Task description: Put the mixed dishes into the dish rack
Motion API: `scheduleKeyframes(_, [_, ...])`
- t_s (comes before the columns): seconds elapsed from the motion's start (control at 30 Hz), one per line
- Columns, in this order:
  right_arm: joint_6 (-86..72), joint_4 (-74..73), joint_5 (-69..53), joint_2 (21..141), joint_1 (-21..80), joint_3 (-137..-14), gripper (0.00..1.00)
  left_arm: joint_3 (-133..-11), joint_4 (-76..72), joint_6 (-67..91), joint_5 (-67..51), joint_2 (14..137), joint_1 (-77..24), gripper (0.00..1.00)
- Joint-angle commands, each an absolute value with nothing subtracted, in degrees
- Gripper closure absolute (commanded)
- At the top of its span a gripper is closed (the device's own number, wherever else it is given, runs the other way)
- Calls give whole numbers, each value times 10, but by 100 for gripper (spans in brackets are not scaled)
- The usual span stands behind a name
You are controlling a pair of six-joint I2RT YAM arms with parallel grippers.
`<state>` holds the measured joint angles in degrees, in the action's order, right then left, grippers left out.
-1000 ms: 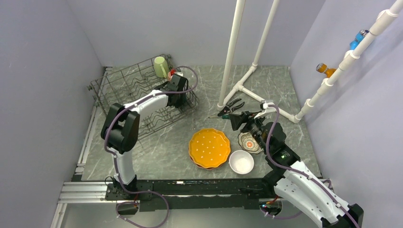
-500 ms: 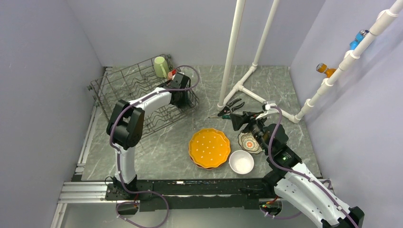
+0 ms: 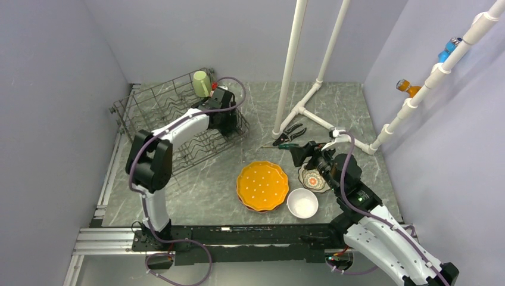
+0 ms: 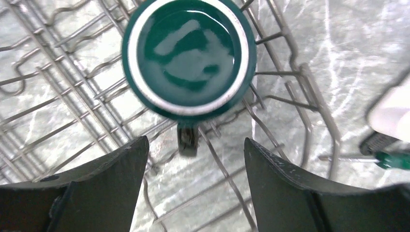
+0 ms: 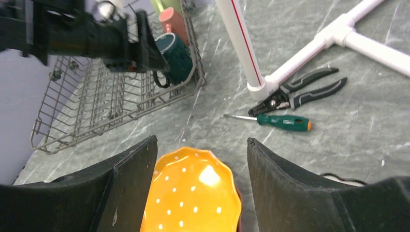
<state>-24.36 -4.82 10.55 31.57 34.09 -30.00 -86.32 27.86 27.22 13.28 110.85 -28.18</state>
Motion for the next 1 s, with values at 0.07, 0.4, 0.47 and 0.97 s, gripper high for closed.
scheduleKeyframes(0.07, [-304, -130, 102, 338, 341, -344, 30, -833, 260, 251, 125, 954, -280, 19])
scheduleKeyframes(0.4, [-389, -250, 49, 439, 341, -404, 30, -716, 130, 172, 81, 748, -289, 10])
scheduleKeyframes(0.47, [-399, -284, 58, 467, 341, -425, 29, -707, 119, 159, 89, 727, -296, 10])
scheduleKeyframes(0.97, [-524, -429, 246, 605, 342, -476, 57, -715, 130, 162, 67, 730, -315, 8])
